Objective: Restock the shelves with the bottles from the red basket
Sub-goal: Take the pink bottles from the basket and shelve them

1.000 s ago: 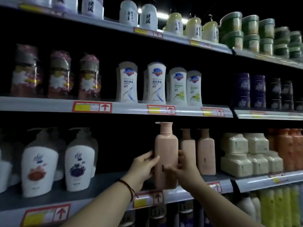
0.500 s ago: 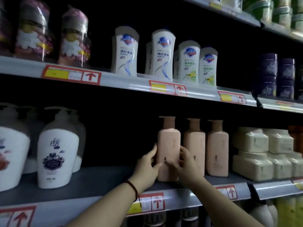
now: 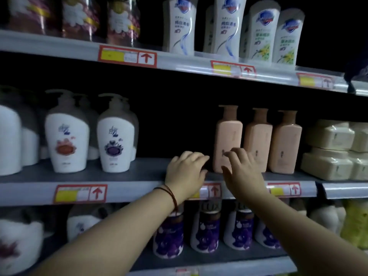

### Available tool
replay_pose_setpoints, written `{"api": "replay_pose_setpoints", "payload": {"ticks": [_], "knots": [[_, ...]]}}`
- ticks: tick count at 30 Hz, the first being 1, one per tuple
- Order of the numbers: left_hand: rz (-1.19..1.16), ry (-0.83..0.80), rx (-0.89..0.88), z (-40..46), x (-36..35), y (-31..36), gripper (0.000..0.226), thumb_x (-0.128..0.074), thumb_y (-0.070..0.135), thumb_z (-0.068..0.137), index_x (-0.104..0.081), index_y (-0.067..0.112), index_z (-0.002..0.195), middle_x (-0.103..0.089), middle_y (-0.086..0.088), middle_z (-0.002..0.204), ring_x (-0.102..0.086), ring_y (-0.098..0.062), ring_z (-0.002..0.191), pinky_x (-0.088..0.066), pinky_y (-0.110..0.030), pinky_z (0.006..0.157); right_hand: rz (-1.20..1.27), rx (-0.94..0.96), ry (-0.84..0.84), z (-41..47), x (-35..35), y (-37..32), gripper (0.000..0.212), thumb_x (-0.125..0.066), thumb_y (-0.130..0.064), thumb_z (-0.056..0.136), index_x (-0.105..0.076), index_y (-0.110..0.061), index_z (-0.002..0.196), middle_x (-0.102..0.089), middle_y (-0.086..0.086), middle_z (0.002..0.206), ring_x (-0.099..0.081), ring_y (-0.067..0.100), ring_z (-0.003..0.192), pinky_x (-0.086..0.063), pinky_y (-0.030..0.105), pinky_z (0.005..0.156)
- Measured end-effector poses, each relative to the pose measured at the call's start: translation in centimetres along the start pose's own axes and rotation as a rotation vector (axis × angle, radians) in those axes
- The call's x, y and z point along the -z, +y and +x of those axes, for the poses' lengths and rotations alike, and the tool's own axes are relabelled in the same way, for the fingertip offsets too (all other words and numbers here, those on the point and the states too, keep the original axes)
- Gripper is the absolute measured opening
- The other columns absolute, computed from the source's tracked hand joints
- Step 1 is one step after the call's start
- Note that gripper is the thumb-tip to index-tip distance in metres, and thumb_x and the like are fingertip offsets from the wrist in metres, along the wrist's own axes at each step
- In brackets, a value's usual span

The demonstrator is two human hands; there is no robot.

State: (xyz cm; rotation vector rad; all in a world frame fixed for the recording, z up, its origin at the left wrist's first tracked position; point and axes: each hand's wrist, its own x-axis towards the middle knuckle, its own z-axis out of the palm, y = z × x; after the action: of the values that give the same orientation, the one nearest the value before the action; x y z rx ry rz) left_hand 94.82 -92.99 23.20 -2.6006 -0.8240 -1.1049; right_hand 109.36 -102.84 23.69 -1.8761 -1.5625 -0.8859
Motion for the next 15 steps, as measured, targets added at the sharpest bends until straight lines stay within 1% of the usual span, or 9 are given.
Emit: {"api": "replay_pose_setpoints", "payload": {"ticks": [2,5,7,9,10,12,14,15], "knots": [[0.06,-0.031,-0.017,-3.1,2.2,-1.2,0.045,-0.043,0.04,0.094,-0.045,0.029,0.138,-0.05,0.009,0.138,-0.042,-0.017,0.128,-0.037,-0.035,0.096,-0.025,0.05,-0.054,-1.4,0.5,-2.8,0.033,-0.067,-0.013,0.08,-0.061,0.001,0.11,-0.058,0.021,0.114,-0.055,0.042,0.097,-0.049,0.049,0.076],[0.111,-0.067,-0.02,-9.4,5.4,-3.2,0.038,-0.051,0.037,0.09,-0.059,0.022,0.124,-0.064,0.001,0.121,-0.056,-0.024,0.114,-0.042,-0.036,0.088,-0.015,0.15,-0.161,-5.0,-0.1,-7.8,0.03,-0.071,-0.009,0.072,-0.065,-0.001,0.1,-0.064,0.019,0.101,-0.058,0.041,0.089,-0.049,0.046,0.069],[0.162,-0.145,-0.006,-14.5,6.7,-5.0,0.034,-0.053,0.036,0.088,-0.064,0.02,0.115,-0.068,-0.001,0.111,-0.061,-0.025,0.105,-0.046,-0.037,0.083,-0.011,0.221,-0.229,-8.1,-1.1,-11.3,0.031,-0.074,-0.01,0.066,-0.069,-0.007,0.096,-0.069,0.013,0.095,-0.062,0.039,0.089,-0.051,0.043,0.069],[0.222,-0.26,0.016,-19.9,7.3,-6.8,0.032,-0.051,0.038,0.088,-0.066,0.02,0.11,-0.068,-0.001,0.106,-0.062,-0.026,0.1,-0.049,-0.037,0.079,0.016,0.294,-0.287,-11.6,-2.5,-15.0,0.03,-0.074,-0.013,0.062,-0.07,-0.01,0.091,-0.071,0.009,0.093,-0.064,0.037,0.092,-0.052,0.04,0.071],[0.243,-0.321,0.028,-22.7,7.2,-7.7,0.031,-0.051,0.038,0.088,-0.066,0.019,0.108,-0.068,-0.001,0.104,-0.063,-0.026,0.099,-0.049,-0.037,0.077,0.048,0.329,-0.342,-13.4,-3.3,-16.8,0.03,-0.072,-0.014,0.064,-0.069,-0.009,0.093,-0.07,0.009,0.096,-0.063,0.037,0.097,-0.051,0.041,0.074],[0.258,-0.453,0.076,-28.1,6.7,-8.8,0.03,-0.05,0.036,0.087,-0.067,0.018,0.105,-0.068,-0.003,0.102,-0.063,-0.027,0.099,-0.048,-0.037,0.077,0.116,0.396,-0.493,-17.0,-5.4,-20.4,0.035,-0.065,-0.015,0.074,-0.065,-0.008,0.108,-0.064,0.012,0.11,-0.055,0.037,0.111,-0.046,0.042,0.084],[0.264,-0.623,0.155,-33.3,5.6,-9.5,0.032,-0.047,0.039,0.088,-0.063,0.021,0.109,-0.066,-0.003,0.108,-0.059,-0.028,0.106,-0.046,-0.037,0.083,0.128,0.447,-0.644,-20.6,-7.7,-23.3,0.041,-0.055,-0.019,0.085,-0.055,-0.011,0.125,-0.055,0.012,0.127,-0.044,0.033,0.124,-0.039,0.041,0.095],[0.279,-0.715,0.187,-35.6,4.9,-10.0,0.035,-0.047,0.043,0.088,-0.061,0.022,0.113,-0.064,-0.002,0.111,-0.056,-0.027,0.11,-0.044,-0.037,0.087,0.121,0.461,-0.711,-22.2,-8.8,-24.5,0.042,-0.05,-0.019,0.088,-0.05,-0.013,0.13,-0.051,0.011,0.132,-0.04,0.031,0.127,-0.037,0.04,0.098]]}}
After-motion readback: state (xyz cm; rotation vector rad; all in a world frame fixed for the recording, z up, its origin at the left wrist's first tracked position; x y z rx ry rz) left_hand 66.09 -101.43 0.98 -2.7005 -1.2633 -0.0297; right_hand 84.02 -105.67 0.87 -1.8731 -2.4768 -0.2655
